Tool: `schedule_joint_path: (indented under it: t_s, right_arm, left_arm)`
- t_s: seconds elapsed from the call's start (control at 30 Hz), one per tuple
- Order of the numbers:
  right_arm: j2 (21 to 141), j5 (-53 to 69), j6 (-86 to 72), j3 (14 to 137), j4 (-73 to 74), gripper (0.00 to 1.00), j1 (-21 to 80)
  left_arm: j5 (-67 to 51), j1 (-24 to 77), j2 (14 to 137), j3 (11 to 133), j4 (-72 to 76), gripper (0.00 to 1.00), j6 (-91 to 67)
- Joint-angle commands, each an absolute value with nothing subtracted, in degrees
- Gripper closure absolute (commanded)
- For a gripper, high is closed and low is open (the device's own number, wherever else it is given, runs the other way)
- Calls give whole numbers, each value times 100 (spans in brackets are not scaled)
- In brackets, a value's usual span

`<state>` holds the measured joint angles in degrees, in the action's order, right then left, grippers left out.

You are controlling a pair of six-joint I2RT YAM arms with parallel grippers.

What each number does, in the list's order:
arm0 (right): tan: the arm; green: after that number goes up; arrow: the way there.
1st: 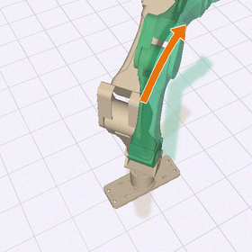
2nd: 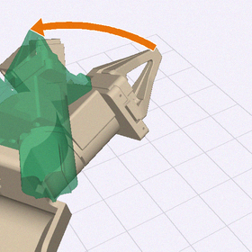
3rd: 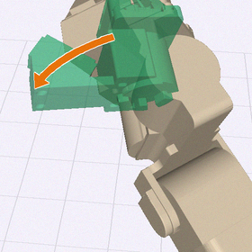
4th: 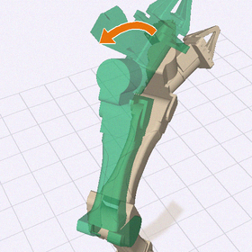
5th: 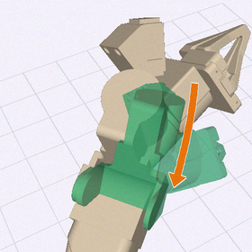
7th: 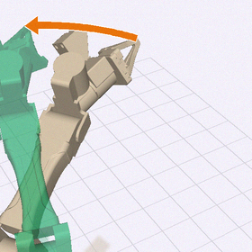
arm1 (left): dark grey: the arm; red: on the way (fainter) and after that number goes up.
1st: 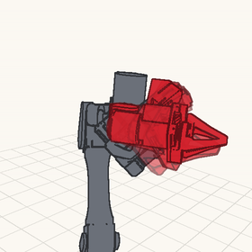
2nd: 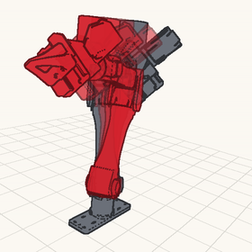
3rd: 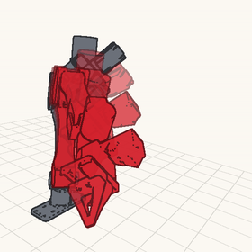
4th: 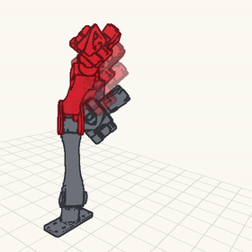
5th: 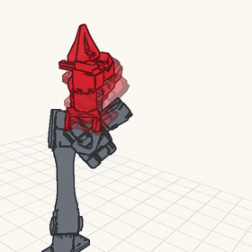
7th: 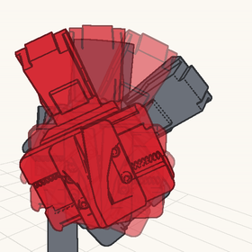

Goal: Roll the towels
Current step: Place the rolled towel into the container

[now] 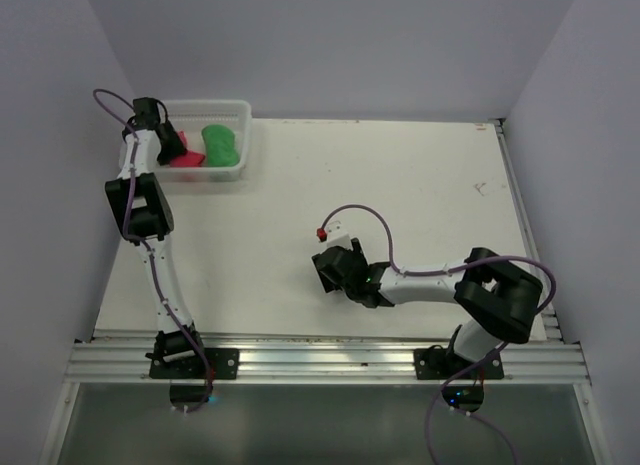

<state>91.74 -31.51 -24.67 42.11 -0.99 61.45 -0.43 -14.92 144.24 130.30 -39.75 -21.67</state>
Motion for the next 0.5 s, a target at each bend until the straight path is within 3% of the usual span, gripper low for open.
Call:
schedule_joint_path:
  t_s: [0.0,0.07,0.17,0.23,0.27,0.47]
  right_arm:
    - [9360,-2971,-2434,4447,-255,29,6073]
    - [9448,-2901,-2443,4509,-255,29,6082]
    - [9544,-2883,-2417,4553,-237,29,6091]
    - [9571,-2874,-2382,4605,-220,29,6073]
    - [9589,-2874,-2382,4614,-220,29,6082]
    - [9633,-2874,-2347,4711,-141,29,6047]
  left_arm:
    - [-474,-1529,14432,12806,-3367,63,-2180]
    - [-545,-1529,14493,12806,-3314,50,-2197]
    - [-615,-1538,14555,12797,-3270,42,-2206]
    - [-606,-1538,14537,12779,-3252,20,-2206]
    - [-624,-1555,14511,12771,-3226,1,-2206]
    - [-879,-1564,14318,12674,-3138,0,-2188]
